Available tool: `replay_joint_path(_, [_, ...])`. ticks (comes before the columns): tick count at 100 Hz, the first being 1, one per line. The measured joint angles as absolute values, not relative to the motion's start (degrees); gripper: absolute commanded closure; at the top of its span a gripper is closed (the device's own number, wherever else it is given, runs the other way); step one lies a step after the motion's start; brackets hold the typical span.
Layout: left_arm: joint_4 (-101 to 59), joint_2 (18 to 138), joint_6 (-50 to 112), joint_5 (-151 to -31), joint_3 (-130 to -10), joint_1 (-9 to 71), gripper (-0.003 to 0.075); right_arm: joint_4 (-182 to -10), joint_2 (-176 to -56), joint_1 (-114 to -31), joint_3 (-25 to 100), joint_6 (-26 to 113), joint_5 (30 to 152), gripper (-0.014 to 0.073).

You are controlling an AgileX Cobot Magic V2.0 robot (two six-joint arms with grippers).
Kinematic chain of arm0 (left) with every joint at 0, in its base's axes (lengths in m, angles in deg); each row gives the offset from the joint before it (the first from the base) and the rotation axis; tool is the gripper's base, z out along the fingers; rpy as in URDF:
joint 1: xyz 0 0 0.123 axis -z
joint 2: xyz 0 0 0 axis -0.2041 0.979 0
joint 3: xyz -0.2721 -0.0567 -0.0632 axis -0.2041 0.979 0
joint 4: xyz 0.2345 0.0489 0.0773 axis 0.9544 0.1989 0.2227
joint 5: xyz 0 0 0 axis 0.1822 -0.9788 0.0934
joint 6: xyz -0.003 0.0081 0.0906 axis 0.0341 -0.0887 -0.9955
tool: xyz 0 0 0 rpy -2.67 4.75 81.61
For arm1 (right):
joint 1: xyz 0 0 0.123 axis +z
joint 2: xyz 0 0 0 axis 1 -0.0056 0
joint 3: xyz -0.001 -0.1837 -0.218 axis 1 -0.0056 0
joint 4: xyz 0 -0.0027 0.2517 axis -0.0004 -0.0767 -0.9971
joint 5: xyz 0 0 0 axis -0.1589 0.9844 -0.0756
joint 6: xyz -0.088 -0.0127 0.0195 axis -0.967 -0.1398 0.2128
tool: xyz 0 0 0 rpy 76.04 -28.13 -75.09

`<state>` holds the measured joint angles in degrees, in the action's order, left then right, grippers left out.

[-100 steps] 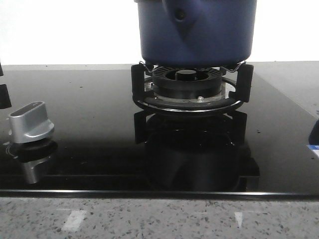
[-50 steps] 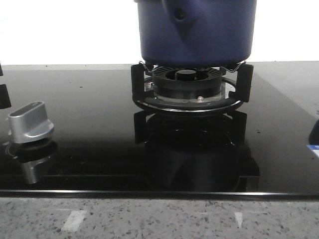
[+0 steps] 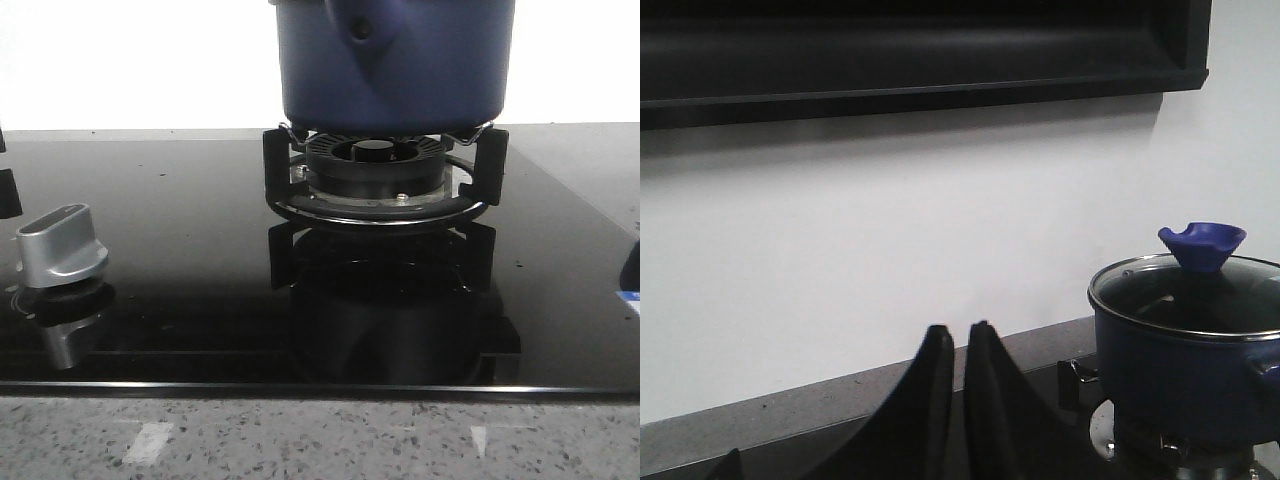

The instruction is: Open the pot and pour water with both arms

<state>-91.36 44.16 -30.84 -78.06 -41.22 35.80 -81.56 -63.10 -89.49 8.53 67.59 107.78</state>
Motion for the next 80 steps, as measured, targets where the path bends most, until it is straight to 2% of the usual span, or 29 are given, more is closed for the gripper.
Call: replay_joint_path(80, [-91.68,44.16,-30.84,-70.70,-41.22,35.80,0.0740,-81.65,-63.10,-89.49,8.53,67.59,107.78,0.0668])
